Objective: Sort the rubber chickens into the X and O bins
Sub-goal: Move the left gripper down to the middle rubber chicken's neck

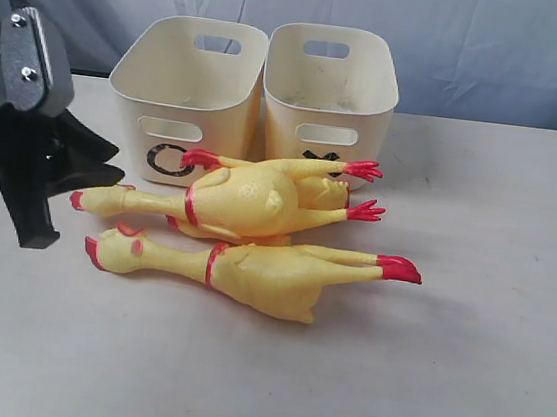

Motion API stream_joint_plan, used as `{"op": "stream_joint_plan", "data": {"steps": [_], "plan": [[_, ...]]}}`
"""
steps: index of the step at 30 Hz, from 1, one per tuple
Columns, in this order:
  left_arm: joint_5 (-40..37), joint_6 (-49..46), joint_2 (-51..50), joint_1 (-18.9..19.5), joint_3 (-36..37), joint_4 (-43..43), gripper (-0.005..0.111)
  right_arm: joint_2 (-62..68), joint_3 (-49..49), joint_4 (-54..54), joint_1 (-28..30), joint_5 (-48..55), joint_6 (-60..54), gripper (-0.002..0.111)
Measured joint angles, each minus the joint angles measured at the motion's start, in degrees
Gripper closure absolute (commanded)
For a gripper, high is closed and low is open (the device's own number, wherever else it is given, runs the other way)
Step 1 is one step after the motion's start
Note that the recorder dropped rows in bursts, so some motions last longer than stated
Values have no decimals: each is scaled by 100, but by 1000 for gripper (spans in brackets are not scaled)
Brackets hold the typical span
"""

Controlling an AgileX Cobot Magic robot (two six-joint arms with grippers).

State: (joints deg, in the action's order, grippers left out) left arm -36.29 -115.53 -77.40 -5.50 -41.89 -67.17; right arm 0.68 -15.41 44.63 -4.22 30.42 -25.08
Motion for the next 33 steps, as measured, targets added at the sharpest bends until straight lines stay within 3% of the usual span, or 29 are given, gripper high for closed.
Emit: {"op": "stream_joint_plan", "data": {"steps": [8,17,26,33], "plan": [[1362,-465,-723,-593,-120,96,63,0,0,22,0,0,0,109],[2401,-465,-1466,-894,-243,660,52,0,0,22,0,0,0,109],[2581,-465,-2041,-933,-669,768,52,0,0,34,0,3,0,109],[2673,-465,-2374,-933,-709,1927,52,0,0,57,0,12,0,109]]}}
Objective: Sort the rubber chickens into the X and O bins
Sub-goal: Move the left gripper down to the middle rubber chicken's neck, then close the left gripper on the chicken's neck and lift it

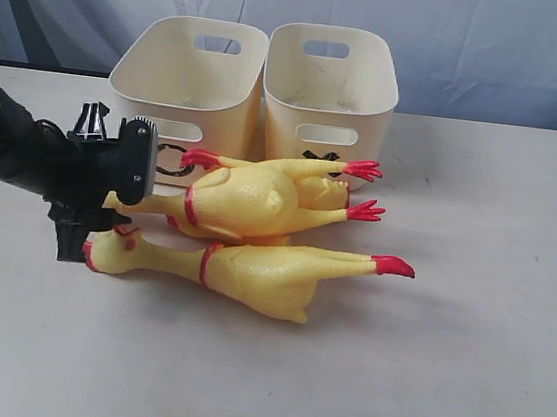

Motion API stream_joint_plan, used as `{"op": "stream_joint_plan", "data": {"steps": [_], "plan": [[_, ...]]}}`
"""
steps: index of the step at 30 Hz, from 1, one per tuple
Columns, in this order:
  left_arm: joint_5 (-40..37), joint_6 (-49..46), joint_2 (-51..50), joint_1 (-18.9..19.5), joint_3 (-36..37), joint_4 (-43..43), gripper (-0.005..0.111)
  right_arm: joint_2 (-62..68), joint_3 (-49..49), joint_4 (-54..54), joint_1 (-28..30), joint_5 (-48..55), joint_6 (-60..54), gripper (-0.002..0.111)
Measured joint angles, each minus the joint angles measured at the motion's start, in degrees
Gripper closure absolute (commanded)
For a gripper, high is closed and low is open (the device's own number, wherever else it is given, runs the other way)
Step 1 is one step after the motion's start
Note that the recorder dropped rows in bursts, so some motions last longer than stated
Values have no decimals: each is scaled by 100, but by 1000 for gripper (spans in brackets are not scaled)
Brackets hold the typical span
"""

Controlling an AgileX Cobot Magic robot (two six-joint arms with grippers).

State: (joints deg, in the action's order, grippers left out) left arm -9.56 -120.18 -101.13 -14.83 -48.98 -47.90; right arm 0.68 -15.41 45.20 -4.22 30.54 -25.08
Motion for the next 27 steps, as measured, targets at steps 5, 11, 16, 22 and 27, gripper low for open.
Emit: {"op": "stream_joint_plan", "data": {"steps": [5,11,16,22,27], "plan": [[15,0,-5,0,-10,134,54,0,0,10,0,0,0,109],[-24,0,-42,-170,-205,126,54,0,0,10,0,0,0,109],[-45,0,-323,-344,-326,117,54,0,0,10,0,0,0,109],[51,0,-361,-344,-433,117,54,0,0,10,0,0,0,109],[21,0,-523,-344,-444,117,54,0,0,10,0,0,0,109]]}}
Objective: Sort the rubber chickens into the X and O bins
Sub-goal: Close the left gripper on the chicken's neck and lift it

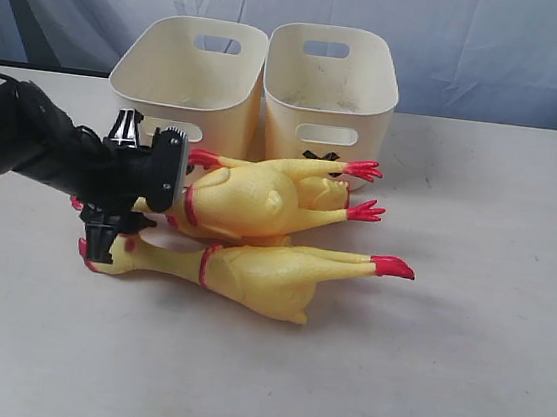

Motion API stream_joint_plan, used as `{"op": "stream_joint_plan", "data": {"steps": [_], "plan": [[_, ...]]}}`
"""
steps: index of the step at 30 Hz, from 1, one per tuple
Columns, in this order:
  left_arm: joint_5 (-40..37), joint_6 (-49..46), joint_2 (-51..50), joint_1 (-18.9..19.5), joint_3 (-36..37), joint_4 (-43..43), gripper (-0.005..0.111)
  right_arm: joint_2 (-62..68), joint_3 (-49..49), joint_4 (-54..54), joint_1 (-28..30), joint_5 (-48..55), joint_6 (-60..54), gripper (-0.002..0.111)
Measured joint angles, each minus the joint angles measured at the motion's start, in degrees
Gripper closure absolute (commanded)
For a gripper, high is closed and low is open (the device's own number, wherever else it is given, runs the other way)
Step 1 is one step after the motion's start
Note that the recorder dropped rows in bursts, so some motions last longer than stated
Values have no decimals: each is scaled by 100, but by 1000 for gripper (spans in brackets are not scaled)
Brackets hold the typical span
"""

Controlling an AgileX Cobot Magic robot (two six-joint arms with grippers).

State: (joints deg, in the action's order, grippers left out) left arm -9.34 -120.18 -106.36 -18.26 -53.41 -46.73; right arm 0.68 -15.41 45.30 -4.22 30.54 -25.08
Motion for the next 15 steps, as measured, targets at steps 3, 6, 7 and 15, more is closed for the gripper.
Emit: {"op": "stream_joint_plan", "data": {"steps": [3,6,7,15], "plan": [[72,0,-65,0,0,0,54,0,0,0,0,0,0,109],[139,0,-101,0,0,0,54,0,0,0,0,0,0,109],[153,0,-116,0,0,0,54,0,0,0,0,0,0,109],[178,0,-203,0,-10,-23,69,0,0,0,0,2,0,109]]}}
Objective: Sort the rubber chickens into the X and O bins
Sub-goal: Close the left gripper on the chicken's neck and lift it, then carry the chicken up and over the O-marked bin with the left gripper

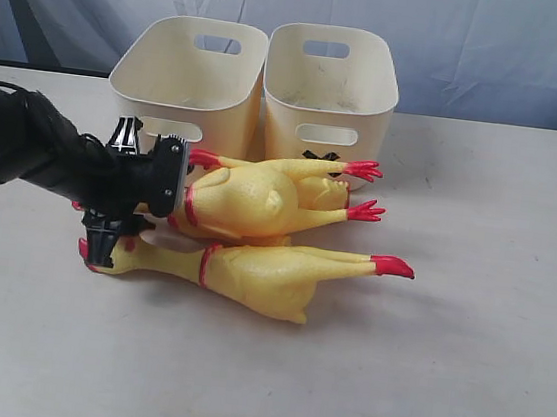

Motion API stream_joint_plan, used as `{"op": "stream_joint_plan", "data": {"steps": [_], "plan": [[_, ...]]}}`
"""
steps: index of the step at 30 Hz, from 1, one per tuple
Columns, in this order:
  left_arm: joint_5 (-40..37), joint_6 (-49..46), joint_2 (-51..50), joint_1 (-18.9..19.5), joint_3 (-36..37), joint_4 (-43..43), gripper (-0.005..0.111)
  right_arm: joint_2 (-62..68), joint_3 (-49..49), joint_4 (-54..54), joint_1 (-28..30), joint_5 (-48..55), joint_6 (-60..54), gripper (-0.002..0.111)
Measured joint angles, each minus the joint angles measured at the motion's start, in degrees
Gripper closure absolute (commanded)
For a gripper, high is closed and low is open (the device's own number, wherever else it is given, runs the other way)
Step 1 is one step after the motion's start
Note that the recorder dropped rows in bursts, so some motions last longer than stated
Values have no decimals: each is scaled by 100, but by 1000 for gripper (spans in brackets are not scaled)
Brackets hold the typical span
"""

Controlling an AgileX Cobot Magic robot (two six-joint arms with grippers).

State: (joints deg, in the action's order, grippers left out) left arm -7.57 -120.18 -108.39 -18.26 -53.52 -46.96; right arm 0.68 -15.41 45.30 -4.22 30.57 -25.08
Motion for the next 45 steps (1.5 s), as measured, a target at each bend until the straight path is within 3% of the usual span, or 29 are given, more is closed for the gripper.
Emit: {"op": "stream_joint_plan", "data": {"steps": [10,24,38,45], "plan": [[13,0,-33,0,0,0,107,0,0,0,0,0,0,109],[11,0,213,0,0,124,107,0,0,0,0,0,0,109],[-897,24,938,0,0,127,107,0,0,0,-69,0,0,109],[-972,952,1360,0,0,34,107,0,0,0,-163,0,0,109]]}}
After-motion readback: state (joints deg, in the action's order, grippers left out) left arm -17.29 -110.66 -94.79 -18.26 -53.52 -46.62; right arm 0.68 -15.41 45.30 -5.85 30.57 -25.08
